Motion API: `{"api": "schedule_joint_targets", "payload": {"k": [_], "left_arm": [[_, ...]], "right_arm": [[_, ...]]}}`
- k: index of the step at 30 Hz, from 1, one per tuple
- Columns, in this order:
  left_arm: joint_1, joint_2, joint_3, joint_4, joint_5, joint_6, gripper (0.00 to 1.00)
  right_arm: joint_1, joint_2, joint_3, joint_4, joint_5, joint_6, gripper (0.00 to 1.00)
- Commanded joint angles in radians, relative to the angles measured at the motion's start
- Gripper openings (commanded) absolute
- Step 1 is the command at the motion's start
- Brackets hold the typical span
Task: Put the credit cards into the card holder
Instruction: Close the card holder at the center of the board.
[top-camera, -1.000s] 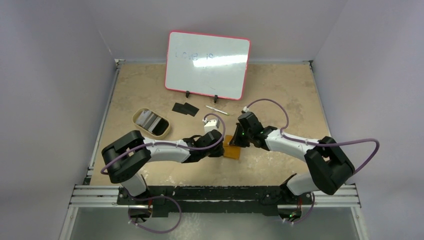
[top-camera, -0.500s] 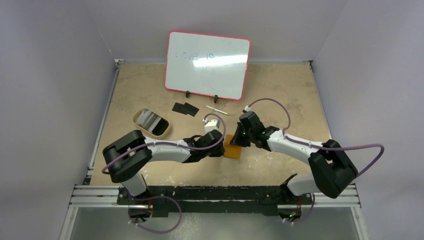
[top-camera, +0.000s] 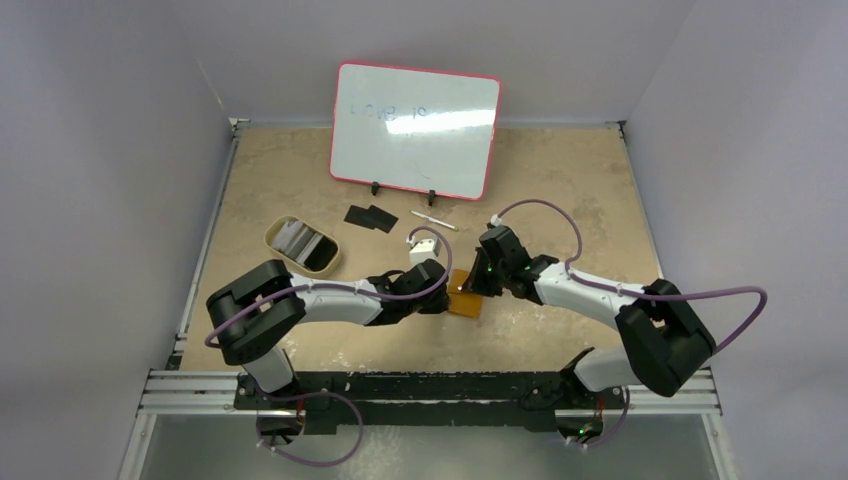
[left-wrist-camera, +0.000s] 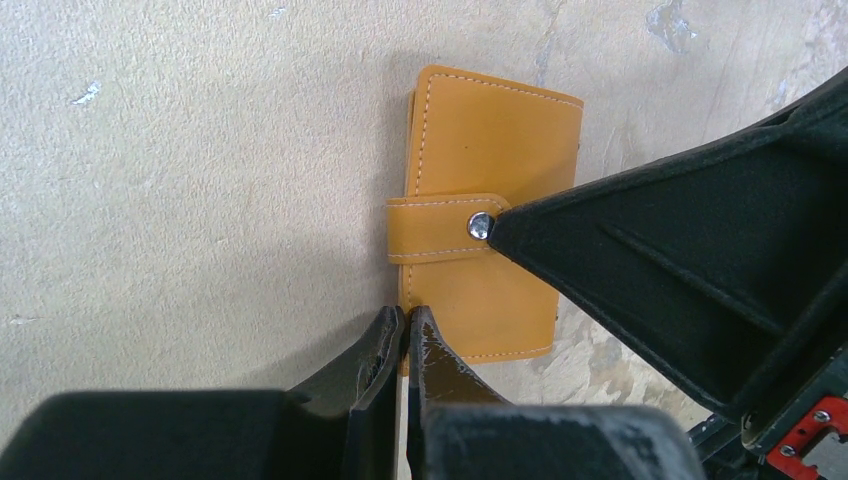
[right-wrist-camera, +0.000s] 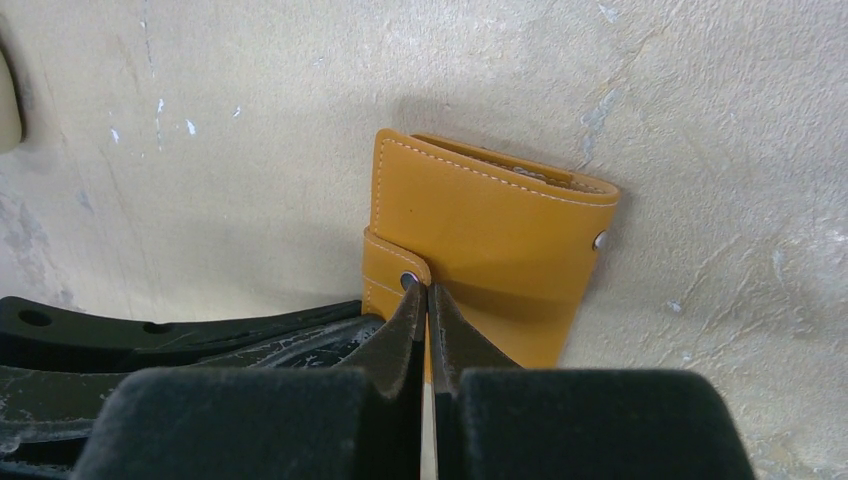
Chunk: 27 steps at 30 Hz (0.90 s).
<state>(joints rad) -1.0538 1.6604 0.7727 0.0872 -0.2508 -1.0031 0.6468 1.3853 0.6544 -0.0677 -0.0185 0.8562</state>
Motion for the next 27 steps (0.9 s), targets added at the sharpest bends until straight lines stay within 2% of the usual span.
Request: {"api": "schedule_joint_targets", "payload": {"k": [1,27], "left_arm": [[0.009,0.038,0.003,-0.068,-0.028,0.025,0.0],[0.008,0.053,0.022,-0.08,-0.024,0.032,0.0]], "right_arm": [[-0.006,-0.005,-0.011,0.015,0.015,0.007,0.0],[0.002,-0.025,-0.048,-0.013,0.002,0.021,0.0]]}}
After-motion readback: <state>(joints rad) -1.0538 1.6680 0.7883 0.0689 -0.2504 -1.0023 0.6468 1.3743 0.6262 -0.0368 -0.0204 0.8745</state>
